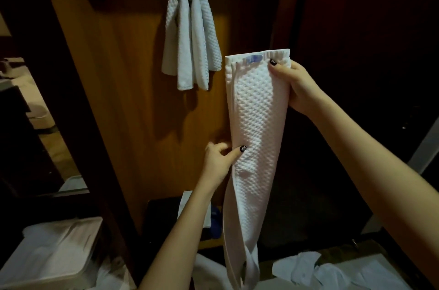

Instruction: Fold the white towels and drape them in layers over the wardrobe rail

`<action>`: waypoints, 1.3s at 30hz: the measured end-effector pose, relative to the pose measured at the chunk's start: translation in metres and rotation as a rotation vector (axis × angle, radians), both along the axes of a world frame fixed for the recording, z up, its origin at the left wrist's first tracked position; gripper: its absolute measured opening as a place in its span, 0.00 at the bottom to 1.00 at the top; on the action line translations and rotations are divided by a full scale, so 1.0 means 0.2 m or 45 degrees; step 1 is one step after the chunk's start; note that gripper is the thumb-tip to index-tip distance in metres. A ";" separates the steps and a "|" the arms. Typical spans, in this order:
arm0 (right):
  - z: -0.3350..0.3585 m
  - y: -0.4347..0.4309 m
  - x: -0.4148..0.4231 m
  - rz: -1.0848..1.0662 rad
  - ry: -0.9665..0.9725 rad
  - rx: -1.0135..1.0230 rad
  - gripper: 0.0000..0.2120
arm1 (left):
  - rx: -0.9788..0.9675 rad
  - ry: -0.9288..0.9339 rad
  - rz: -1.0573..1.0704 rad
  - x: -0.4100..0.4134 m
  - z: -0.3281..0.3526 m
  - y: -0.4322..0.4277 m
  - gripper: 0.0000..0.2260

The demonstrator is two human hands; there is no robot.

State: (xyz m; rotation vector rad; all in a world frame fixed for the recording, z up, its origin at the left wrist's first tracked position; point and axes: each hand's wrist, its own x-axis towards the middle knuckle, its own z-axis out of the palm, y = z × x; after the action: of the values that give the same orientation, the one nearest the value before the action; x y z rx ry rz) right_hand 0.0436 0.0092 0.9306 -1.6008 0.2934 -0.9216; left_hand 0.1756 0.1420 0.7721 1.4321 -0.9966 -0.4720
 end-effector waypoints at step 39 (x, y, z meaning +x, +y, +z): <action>-0.88 0.23 -0.02 0.161 0.551 0.533 0.20 | -0.259 0.424 -0.081 0.16 0.06 0.02 0.05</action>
State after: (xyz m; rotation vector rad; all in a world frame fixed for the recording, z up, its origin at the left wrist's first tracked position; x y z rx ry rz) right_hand 0.0402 0.0561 0.7549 -1.3921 0.6352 -0.3739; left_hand 0.2071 0.1465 0.7835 1.0993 -0.7977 -0.6153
